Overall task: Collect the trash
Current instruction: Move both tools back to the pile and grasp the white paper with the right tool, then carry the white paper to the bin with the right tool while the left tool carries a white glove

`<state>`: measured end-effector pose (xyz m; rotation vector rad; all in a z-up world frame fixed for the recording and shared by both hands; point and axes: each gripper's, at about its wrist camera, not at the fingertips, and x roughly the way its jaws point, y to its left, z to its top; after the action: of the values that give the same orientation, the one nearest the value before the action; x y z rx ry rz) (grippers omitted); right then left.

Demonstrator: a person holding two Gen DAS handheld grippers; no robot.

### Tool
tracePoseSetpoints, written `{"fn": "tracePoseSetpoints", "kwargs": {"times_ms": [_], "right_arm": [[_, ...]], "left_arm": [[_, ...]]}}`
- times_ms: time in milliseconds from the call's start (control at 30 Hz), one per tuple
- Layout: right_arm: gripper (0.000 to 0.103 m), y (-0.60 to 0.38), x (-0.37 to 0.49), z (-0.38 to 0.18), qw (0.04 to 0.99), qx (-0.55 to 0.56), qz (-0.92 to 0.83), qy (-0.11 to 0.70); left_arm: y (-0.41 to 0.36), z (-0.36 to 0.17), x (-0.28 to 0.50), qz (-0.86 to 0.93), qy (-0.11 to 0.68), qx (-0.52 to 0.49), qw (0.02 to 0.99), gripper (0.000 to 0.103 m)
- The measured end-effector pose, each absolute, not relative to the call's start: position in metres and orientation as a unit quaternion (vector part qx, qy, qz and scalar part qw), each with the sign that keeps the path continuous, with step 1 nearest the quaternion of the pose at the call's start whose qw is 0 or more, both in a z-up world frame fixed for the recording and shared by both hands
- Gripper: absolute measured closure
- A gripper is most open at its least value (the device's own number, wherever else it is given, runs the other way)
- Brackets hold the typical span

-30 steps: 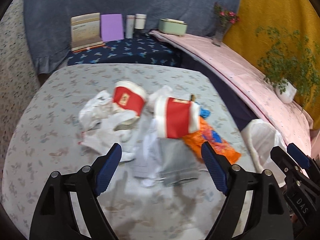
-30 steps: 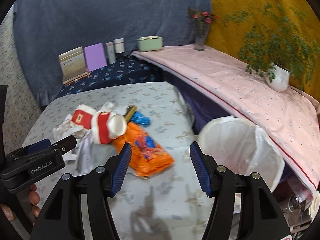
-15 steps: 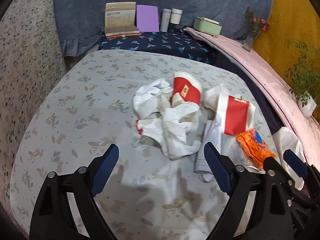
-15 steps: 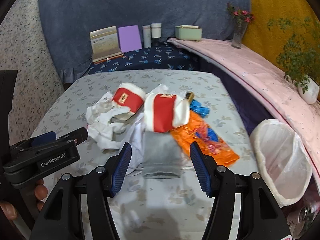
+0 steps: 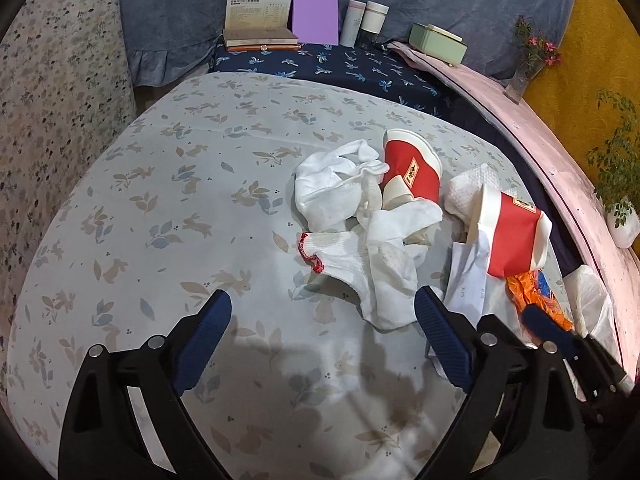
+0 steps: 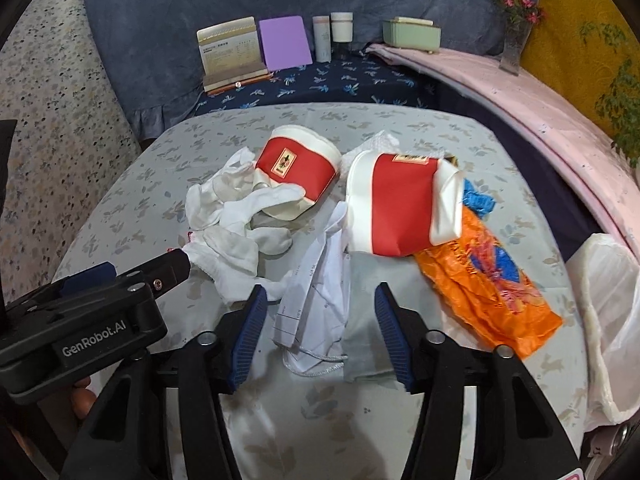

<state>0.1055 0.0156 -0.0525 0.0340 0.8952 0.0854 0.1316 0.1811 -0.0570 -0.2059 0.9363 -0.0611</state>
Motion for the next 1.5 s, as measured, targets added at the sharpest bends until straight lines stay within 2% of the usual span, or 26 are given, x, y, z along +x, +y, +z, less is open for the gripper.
{"fn": "tracePoseSetpoints", "kwargs": {"times_ms": [167,300,333,467,533,633,767,867,1500], "right_arm": [[0.066,0.019,0.118,-0.069,0.89,0.023,0.055,0.452],[0.088,0.022,0.122,-0.078,0.884,0.022,0.07,0.461],[0.091,0.022,0.122,-0.078,0.884,0.025,0.074,0.461],[0.093,0.022,0.12,-0.077,0.886,0.028,0.085,0.456],[0.096,0.019,0.119,-0.076,0.885,0.034,0.091,0.455],[0.098,0.015,0.117,-0.074,0.885,0.041,0.096,0.453],[0.1,0.013,0.112,-0.068,0.889,0.043,0.102,0.444],[0.101,0.012,0.106,-0.06,0.894,0.043,0.104,0.433],[0.101,-0.032,0.05,0.015,0.936,0.063,0.067,0.341]], "left_arm": [[0.18,-0.065,0.146,-0.036,0.461,-0.109,0.88,0.014],[0.171,-0.069,0.157,-0.047,0.467,-0.11,0.876,0.014],[0.168,-0.071,0.161,-0.049,0.469,-0.107,0.875,0.014],[0.158,-0.079,0.171,-0.058,0.479,-0.105,0.87,0.018],[0.155,-0.082,0.173,-0.065,0.484,-0.105,0.866,0.026],[0.15,-0.086,0.176,-0.074,0.493,-0.106,0.86,0.043],[0.146,-0.085,0.173,-0.092,0.497,-0.105,0.856,0.078],[0.146,-0.08,0.169,-0.096,0.495,-0.103,0.857,0.091],[0.12,-0.005,0.11,-0.133,0.428,-0.089,0.889,0.093]]}}
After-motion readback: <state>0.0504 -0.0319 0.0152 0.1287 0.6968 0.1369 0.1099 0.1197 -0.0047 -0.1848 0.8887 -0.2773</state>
